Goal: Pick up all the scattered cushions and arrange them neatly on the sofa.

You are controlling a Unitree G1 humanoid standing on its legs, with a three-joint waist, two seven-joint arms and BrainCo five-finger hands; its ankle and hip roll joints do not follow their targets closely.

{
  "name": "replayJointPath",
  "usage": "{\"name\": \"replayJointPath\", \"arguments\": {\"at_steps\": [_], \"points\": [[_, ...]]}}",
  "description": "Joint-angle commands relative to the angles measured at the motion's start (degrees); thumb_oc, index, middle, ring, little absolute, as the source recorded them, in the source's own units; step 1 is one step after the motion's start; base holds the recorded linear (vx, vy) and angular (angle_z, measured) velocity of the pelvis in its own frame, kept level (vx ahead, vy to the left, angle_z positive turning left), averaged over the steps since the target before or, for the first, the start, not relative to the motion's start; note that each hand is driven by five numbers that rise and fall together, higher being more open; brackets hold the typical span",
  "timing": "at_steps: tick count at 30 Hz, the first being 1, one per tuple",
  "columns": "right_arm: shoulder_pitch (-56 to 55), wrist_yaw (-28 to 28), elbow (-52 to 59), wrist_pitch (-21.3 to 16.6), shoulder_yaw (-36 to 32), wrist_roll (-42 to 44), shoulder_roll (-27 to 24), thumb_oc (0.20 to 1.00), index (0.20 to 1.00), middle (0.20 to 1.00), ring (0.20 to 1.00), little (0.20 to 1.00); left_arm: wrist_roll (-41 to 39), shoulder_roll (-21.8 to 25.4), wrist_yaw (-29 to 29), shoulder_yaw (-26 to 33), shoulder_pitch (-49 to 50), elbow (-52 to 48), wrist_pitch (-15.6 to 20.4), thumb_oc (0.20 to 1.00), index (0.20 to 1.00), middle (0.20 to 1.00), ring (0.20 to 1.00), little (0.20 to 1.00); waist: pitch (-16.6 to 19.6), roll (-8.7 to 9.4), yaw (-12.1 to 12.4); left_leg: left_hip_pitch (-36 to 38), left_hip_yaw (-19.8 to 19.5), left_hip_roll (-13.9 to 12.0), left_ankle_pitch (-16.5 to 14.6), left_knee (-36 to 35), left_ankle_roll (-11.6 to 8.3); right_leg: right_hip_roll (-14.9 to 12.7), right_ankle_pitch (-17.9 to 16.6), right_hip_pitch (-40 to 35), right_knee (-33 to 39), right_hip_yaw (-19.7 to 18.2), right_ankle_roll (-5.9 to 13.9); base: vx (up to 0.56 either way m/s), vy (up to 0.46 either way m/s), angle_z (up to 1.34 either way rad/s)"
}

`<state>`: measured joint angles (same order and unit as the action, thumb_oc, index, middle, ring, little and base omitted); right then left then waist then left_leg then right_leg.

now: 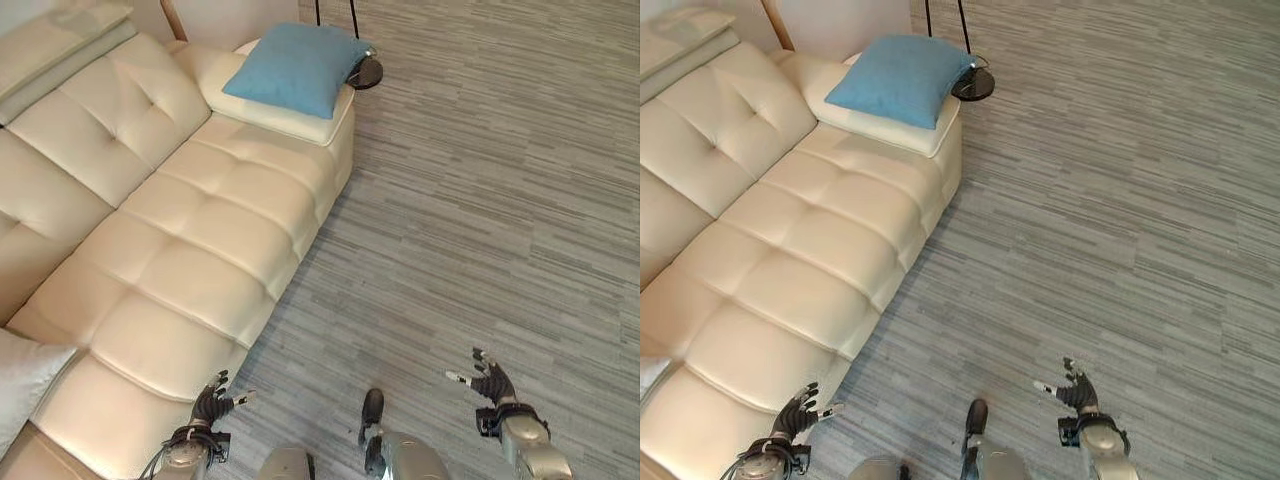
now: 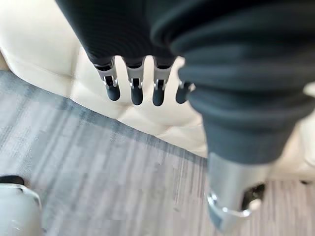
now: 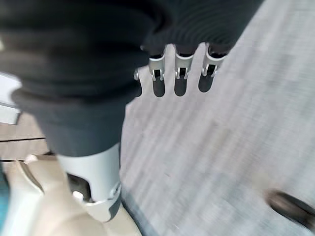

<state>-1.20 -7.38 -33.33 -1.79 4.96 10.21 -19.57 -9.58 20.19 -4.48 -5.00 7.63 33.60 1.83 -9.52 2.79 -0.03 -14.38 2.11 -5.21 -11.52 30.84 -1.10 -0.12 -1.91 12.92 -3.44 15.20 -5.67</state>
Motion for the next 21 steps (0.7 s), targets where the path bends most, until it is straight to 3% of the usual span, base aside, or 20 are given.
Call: {"name": "replayJointPath", "arguments": {"at_steps": [1,4,5,6,9,10,12,14,15,19,21], "points": [[-0.6,-0.3,0.4,-2.0,-1.3,1.6,-1.4,1.0,1.0,1.0,1.0,1.0,1.2,2.2,0.1,-0.8,-0.7,-1.8,1.8,1.0,1.0,1.0,1.0,1.0,-1.0,0.3,0.5,1.5,-2.8,2.8,5.2,-15.1,-0.48,-3.6,2.9,-3.0,1.0,-4.8,10.59,0.28,0.011,-0.21],[-0.3,-0.6,-0.7,-1.9,-1.4,1.7,-1.1,1.0,1.0,1.0,1.0,1.0,1.5,1.7,0.0,-1.0,-0.9,-0.6,1.5,1.0,1.0,1.0,1.0,1.0,-1.2,-0.27,1.9,-2.8,-5.1,6.7,8.9,-19.8,-1.19,-2.4,3.6,-5.1,1.8,-5.3,10.48,0.29,0.049,-0.4],[-0.8,-1.1,-0.8,-1.9,-1.4,1.5,-0.6,1.0,1.0,1.0,1.0,1.0,2.0,1.5,0.1,-1.2,-0.5,-0.5,1.3,1.0,1.0,1.0,1.0,1.0,-1.3,-1.54,3.7,-5.3,-5.2,8.0,15.0,-25.9,-1.3,0.1,5.3,-8.0,2.2,-5.9,10.23,0.72,0.196,-0.44],[-1.4,-2.0,-1.3,-1.8,-1.8,1.0,-0.4,1.0,1.0,1.0,1.0,1.0,2.3,1.3,0.1,-1.1,-0.4,-0.2,1.2,1.0,1.0,1.0,1.0,1.0,-0.5,-1.83,5.2,-8.2,-0.7,8.5,17.8,-31.3,-1.25,1.9,7.6,-12.6,3.5,-7.3,10.33,0.81,0.224,-0.25],[-1.5,-1.9,-1.2,-1.3,-1.9,0.6,0.1,1.0,1.0,1.0,1.0,1.0,2.1,1.9,-0.2,-0.6,-0.4,-0.2,1.1,1.0,1.0,1.0,1.0,1.0,-0.2,-1.04,7.2,-9.8,1.2,7.7,19.3,-29.7,-1.0,2.2,10.2,-16.9,3.0,-10.0,10.53,0.59,0.234,-0.5],[-2.0,-1.4,-0.9,-1.3,-1.8,0.0,0.6,1.0,1.0,1.0,1.0,1.0,2.7,2.7,-0.1,-0.3,0.1,-0.1,1.0,1.0,1.0,1.0,1.0,1.0,0.1,0.57,7.5,-10.4,1.4,7.5,19.5,-25.8,0.17,0.4,11.3,-18.9,2.3,-10.1,11.18,0.59,0.299,-0.58],[-2.2,-0.7,-0.6,-1.0,-1.6,-0.6,1.1,1.0,1.0,1.0,1.0,1.0,2.8,3.8,-0.1,0.4,0.5,-0.3,0.6,1.0,1.0,1.0,1.0,1.0,0.5,2.52,7.7,-10.6,1.4,7.5,17.3,-21.8,0.91,-1.9,10.3,-18.2,-0.7,-10.1,12.74,0.44,0.249,-0.64],[-2.2,0.0,0.0,-0.8,-1.1,-1.3,1.6,1.0,1.0,1.0,1.0,1.0,2.7,5.1,0.2,1.6,1.3,-1.1,0.4,1.0,1.0,1.0,1.0,1.0,0.8,3.73,8.2,-9.8,1.7,7.7,14.3,-19.7,2.07,-4.2,4.6,-15.7,-6.7,-10.2,15.32,0.36,0.244,-0.62],[-1.9,0.4,0.7,-0.9,-0.7,-1.4,2.1,1.0,1.0,1.0,1.0,1.0,2.6,6.4,0.3,2.3,2.0,-2.2,0.2,1.0,1.0,1.0,1.0,1.0,0.5,3.97,8.2,-7.9,1.9,7.1,11.8,-18.4,2.81,-6.1,-0.1,-13.7,-12.2,-9.8,16.4,0.28,0.196,-0.48],[-2.0,0.6,1.5,-1.1,-0.5,-1.3,2.9,1.0,1.0,1.0,1.0,1.0,2.5,6.3,0.2,2.4,2.4,-1.8,0.2,1.0,1.0,1.0,1.0,1.0,0.9,2.92,7.5,-2.5,0.4,6.5,9.3,-19.8,3.54,-6.9,-1.3,-8.8,-16.2,-8.4,14.32,0.36,0.182,-0.32],[-1.8,0.8,1.9,-1.3,-0.4,-0.9,2.9,1.0,1.0,1.0,1.0,1.0,2.8,6.1,0.1,2.5,2.5,-1.2,0.4,1.0,1.0,1.0,1.0,1.0,0.6,2.1,6.1,1.9,-0.3,6.4,7.3,-21.1,3.53,-6.6,1.1,-4.5,-13.8,-6.1,13.19,0.4,0.091,0.38]]}}
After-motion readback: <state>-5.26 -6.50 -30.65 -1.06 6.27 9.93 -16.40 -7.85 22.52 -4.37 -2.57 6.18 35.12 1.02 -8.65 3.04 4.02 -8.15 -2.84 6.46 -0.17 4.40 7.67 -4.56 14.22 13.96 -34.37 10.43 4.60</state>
